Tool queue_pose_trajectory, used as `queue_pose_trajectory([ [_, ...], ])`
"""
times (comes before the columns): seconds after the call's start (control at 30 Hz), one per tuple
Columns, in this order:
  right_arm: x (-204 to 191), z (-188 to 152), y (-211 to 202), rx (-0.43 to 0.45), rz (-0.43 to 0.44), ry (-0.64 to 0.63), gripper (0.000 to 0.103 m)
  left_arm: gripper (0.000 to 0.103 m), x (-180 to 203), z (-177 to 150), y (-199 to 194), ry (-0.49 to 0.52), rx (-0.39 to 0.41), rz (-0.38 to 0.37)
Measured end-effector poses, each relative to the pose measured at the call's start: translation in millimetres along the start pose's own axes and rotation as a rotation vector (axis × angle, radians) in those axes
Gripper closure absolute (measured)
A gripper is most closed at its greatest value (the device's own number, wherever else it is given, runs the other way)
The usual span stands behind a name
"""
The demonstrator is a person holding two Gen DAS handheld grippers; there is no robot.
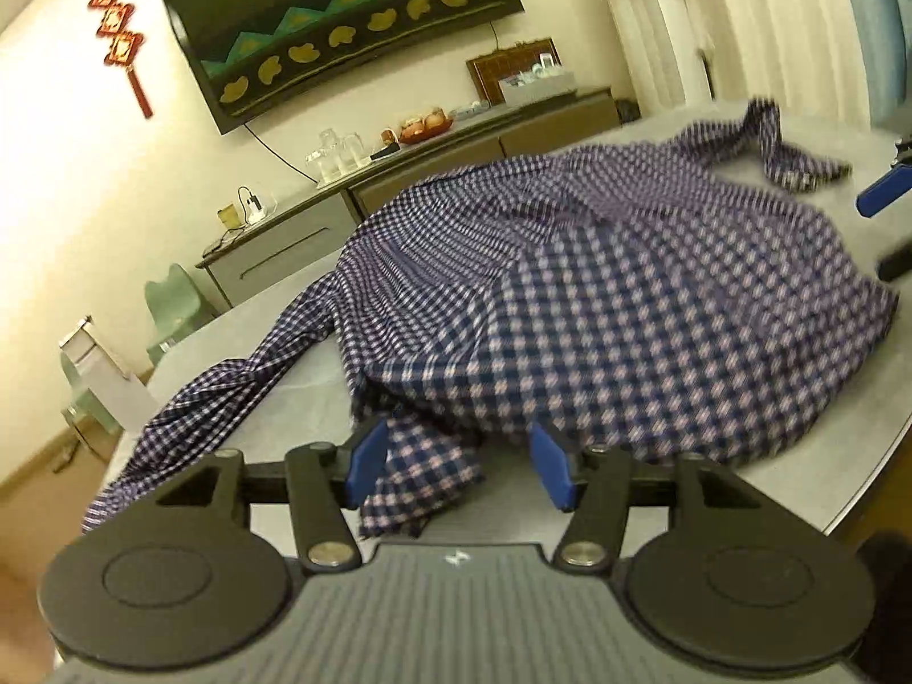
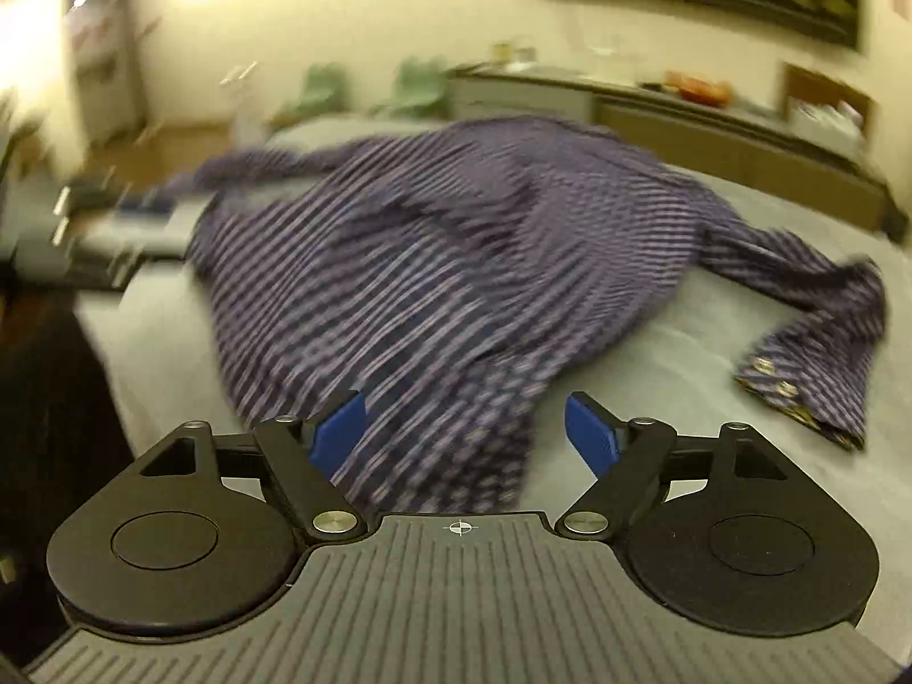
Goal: Fold clothes
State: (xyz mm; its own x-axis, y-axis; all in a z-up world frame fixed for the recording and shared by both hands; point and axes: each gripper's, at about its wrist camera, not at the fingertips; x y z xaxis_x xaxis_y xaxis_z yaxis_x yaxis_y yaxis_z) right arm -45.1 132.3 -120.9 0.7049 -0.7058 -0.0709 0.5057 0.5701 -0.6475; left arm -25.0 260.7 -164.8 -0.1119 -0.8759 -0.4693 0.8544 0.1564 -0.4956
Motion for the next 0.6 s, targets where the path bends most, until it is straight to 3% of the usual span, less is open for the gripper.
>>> queue_pose_trajectory([
  [0.07, -11.2, -1.5, 16.2, -0.061, 0.020, -0.051, 0.024, 0.045, -3.3, 0.0, 8.5, 0.000, -0.024, 0.019],
  [0.13, -13.7, -3.8, 35.0, -0.124, 0.019, -0.044, 0.049, 0.045, -6.2, 2.0, 15.5, -0.011, -0.044, 0.043],
  [0.17, -7.7, -3.0, 42.5, -0.147, 0.023, -0.009, 0.081, 0.045, -9.5, 5.1, 15.8, -0.021, -0.047, 0.058],
  [0.2, -1.3, -0.3, 43.8, -0.146, 0.015, 0.020, 0.103, 0.045, -12.9, 7.5, 14.4, -0.038, -0.049, 0.071],
  [0.27, 14.9, 8.9, 8.8, -0.058, -0.038, 0.105, 0.103, 0.045, -26.1, 7.5, 3.5, -0.099, -0.046, 0.065],
  [0.37, 33.4, 12.7, -61.5, 0.066, -0.122, 0.217, 0.103, 0.036, -35.8, 1.6, -8.5, -0.138, -0.034, 0.012],
  [0.47, 42.5, -5.1, -80.8, -0.008, -0.202, 0.263, 0.100, 0.036, -19.1, -1.8, -4.2, -0.067, -0.040, -0.044],
  [0.53, 46.4, -15.6, -59.9, -0.127, -0.311, 0.254, 0.085, 0.034, -7.4, -4.3, -1.9, -0.012, -0.044, -0.064],
  [0.6, 34.2, -10.9, -59.6, -0.088, -0.362, 0.204, 0.066, 0.033, 1.9, -8.6, -2.0, 0.045, -0.046, -0.067],
])
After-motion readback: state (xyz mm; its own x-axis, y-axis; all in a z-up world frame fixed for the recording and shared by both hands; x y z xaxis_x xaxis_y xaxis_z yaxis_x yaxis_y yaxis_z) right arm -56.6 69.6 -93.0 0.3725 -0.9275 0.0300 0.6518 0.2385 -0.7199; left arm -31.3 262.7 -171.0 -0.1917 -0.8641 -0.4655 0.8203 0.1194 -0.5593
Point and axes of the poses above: each gripper's, at about its wrist camera, not at the fingertips, and y roughly the way its jaws point, x to its right, z to its top, and after that the axes turned 8 degrees about z, right-handed
